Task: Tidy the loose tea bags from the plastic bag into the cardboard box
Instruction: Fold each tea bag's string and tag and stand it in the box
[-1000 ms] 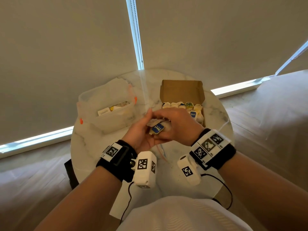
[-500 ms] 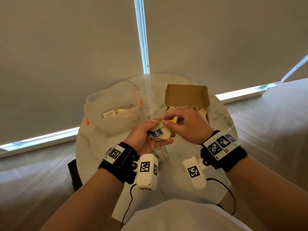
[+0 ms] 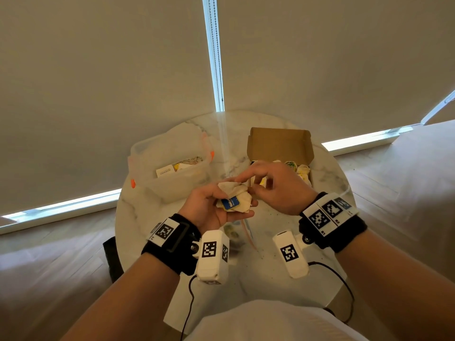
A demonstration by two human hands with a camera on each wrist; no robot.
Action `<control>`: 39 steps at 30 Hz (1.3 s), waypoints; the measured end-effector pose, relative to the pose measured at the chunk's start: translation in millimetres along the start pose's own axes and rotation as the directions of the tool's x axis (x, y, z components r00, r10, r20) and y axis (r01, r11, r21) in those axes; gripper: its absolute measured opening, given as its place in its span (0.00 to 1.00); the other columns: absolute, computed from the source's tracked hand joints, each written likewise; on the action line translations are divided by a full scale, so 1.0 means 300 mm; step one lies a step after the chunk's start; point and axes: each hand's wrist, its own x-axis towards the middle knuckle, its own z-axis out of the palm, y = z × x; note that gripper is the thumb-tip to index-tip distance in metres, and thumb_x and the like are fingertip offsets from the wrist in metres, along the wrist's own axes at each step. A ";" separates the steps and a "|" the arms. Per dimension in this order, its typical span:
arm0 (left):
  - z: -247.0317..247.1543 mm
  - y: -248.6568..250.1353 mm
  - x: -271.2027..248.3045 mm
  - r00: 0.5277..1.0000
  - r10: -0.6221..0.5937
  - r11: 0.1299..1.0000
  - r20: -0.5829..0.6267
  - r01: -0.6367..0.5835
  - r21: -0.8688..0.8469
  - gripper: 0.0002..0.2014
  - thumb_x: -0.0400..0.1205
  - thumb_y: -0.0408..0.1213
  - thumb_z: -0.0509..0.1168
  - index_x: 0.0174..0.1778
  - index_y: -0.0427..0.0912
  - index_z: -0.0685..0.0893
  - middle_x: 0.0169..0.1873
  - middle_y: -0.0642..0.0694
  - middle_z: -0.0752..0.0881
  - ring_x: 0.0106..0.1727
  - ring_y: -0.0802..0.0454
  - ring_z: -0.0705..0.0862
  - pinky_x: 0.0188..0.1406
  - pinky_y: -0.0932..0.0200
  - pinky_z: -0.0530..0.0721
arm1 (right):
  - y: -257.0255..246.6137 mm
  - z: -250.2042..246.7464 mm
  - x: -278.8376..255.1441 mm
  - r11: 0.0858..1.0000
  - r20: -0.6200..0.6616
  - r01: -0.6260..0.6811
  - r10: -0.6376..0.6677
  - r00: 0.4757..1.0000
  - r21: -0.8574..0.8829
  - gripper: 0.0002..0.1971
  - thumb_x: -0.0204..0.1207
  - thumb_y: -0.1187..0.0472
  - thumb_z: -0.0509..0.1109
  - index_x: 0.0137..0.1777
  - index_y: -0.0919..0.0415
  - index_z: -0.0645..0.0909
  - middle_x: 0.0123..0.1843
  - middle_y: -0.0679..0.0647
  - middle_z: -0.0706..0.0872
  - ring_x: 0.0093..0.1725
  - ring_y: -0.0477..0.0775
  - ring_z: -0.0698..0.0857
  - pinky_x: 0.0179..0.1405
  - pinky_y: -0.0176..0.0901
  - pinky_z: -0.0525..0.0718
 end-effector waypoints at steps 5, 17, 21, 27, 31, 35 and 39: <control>0.009 0.008 0.006 1.000 -0.005 1.000 0.009 0.005 -0.030 0.33 0.68 0.40 0.65 0.70 0.29 0.78 0.59 0.27 0.84 0.57 0.29 0.86 0.55 0.33 0.87 | -0.065 -0.006 0.012 0.993 -0.025 0.097 -0.099 0.995 -0.067 0.11 0.74 0.55 0.78 0.55 0.56 0.90 0.51 0.50 0.87 0.47 0.44 0.83 0.46 0.36 0.79; 0.017 0.017 0.014 1.000 0.003 0.999 0.004 -0.003 -0.038 0.24 0.72 0.31 0.61 0.65 0.33 0.78 0.55 0.28 0.87 0.54 0.27 0.86 0.51 0.38 0.89 | -0.065 -0.004 0.084 0.995 -0.180 -0.066 0.079 0.980 0.077 0.05 0.79 0.62 0.71 0.50 0.55 0.88 0.37 0.43 0.88 0.33 0.38 0.83 0.33 0.27 0.78; -0.010 0.011 0.029 0.998 -0.015 1.000 -0.066 0.016 0.023 0.25 0.80 0.17 0.51 0.75 0.29 0.70 0.63 0.23 0.83 0.57 0.26 0.86 0.48 0.40 0.91 | -0.039 -0.053 0.062 0.993 -0.256 -0.079 0.100 0.961 0.090 0.06 0.80 0.60 0.71 0.50 0.57 0.89 0.39 0.45 0.90 0.37 0.42 0.87 0.37 0.33 0.82; -0.031 -0.006 0.049 0.988 0.036 0.999 -0.150 -0.030 0.036 0.20 0.86 0.19 0.52 0.75 0.30 0.73 0.56 0.28 0.87 0.59 0.31 0.87 0.47 0.46 0.92 | -0.018 -0.105 0.022 0.989 -0.362 -0.140 0.145 0.921 0.041 0.04 0.78 0.60 0.71 0.47 0.52 0.87 0.43 0.46 0.88 0.38 0.46 0.84 0.38 0.42 0.83; -0.025 -0.012 0.058 0.972 0.072 0.997 -0.225 -0.061 0.057 0.17 0.87 0.22 0.55 0.73 0.30 0.75 0.58 0.26 0.86 0.63 0.30 0.85 0.54 0.46 0.90 | -0.041 -0.099 0.007 0.981 -0.312 -0.122 0.164 0.936 0.149 0.06 0.75 0.68 0.72 0.46 0.55 0.85 0.41 0.50 0.88 0.36 0.54 0.87 0.37 0.52 0.89; -0.010 -0.009 0.063 0.958 0.087 0.996 -0.274 -0.078 0.044 0.17 0.86 0.24 0.58 0.71 0.28 0.75 0.67 0.23 0.80 0.64 0.30 0.84 0.54 0.46 0.90 | -0.105 -0.073 -0.007 0.939 -0.144 -0.107 0.161 0.976 0.327 0.03 0.76 0.71 0.73 0.47 0.65 0.85 0.43 0.58 0.90 0.35 0.53 0.91 0.36 0.44 0.91; 0.003 -0.004 0.066 0.948 0.087 0.994 -0.307 -0.104 -0.039 0.19 0.88 0.32 0.56 0.73 0.27 0.76 0.68 0.24 0.80 0.62 0.34 0.84 0.53 0.45 0.90 | -0.104 -0.009 -0.008 0.888 -0.135 -0.178 0.256 0.957 0.423 0.02 0.74 0.70 0.76 0.45 0.66 0.88 0.43 0.58 0.91 0.42 0.56 0.90 0.43 0.49 0.91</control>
